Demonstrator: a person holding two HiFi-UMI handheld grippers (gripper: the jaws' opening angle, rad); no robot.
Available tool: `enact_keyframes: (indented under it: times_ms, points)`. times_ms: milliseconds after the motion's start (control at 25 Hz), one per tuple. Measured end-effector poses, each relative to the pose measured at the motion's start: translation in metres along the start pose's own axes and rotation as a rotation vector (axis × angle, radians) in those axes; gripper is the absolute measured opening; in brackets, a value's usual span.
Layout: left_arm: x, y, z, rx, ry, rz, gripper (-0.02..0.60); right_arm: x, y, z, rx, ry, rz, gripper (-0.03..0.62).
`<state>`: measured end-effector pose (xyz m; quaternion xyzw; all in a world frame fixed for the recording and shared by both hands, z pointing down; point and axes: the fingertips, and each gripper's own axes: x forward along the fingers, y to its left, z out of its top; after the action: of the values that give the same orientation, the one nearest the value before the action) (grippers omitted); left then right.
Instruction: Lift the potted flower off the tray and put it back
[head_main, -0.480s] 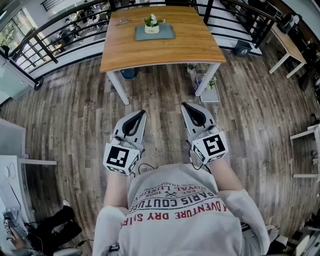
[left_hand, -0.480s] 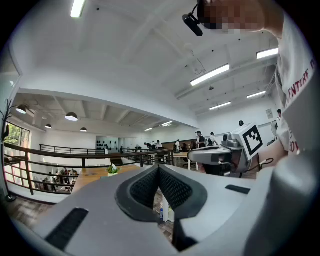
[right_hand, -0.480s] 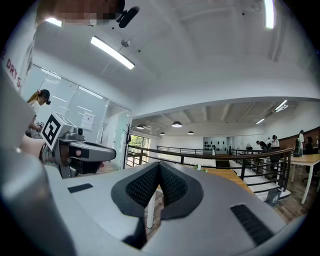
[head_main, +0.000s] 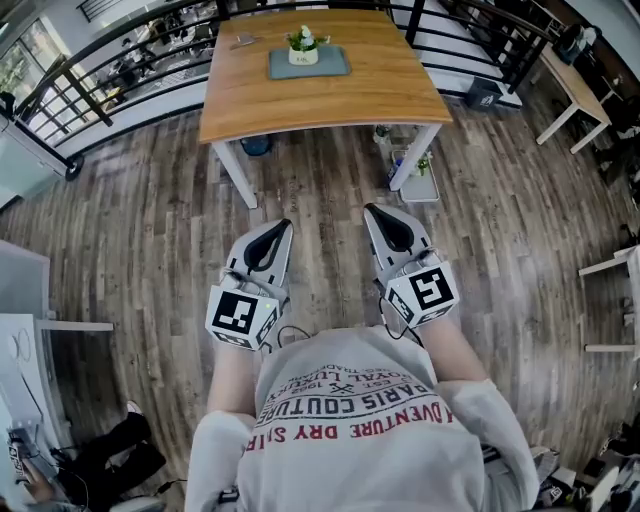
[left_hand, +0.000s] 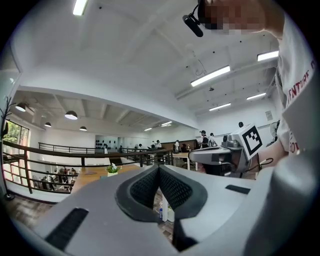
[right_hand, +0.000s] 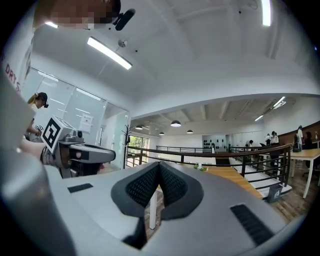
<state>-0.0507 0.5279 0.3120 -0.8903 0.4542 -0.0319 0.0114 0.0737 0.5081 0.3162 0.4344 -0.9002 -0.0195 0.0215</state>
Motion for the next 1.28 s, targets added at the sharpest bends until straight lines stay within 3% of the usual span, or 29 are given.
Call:
enact_keyframes:
  times_ms: [200, 240, 280, 320, 440, 680, 880, 1280]
  points:
    - [-0.005, 0.012, -0.003, -0.004, 0.003, 0.002, 0.012, 0.008, 0.003, -0.001, 0.04, -0.016, 0.007, 0.03]
    - [-0.005, 0.016, -0.003, -0.005, 0.003, 0.004, 0.012, 0.011, 0.004, -0.002, 0.04, -0.008, 0.011, 0.078]
    - [-0.005, 0.02, -0.004, -0.006, 0.003, 0.008, 0.012, 0.015, 0.006, -0.003, 0.038, 0.001, 0.025, 0.226]
    - [-0.005, 0.024, -0.004, -0.01, 0.002, 0.013, 0.012, 0.019, 0.008, -0.004, 0.037, 0.009, 0.04, 0.321]
    - [-0.005, 0.032, -0.007, -0.029, -0.002, 0.03, 0.012, 0.026, 0.009, -0.003, 0.016, 0.008, 0.039, 0.373]
    - [0.007, 0.045, -0.014, -0.049, 0.01, 0.048, 0.012, 0.043, -0.012, -0.006, 0.011, 0.011, -0.002, 0.405]
    - [0.037, 0.061, -0.025, -0.042, 0.034, 0.082, 0.012, 0.071, -0.039, -0.021, 0.065, 0.012, 0.043, 0.407]
    - [0.17, 0.124, -0.027, -0.045, 0.055, 0.186, 0.012, 0.181, -0.156, -0.037, 0.076, 0.029, 0.132, 0.407]
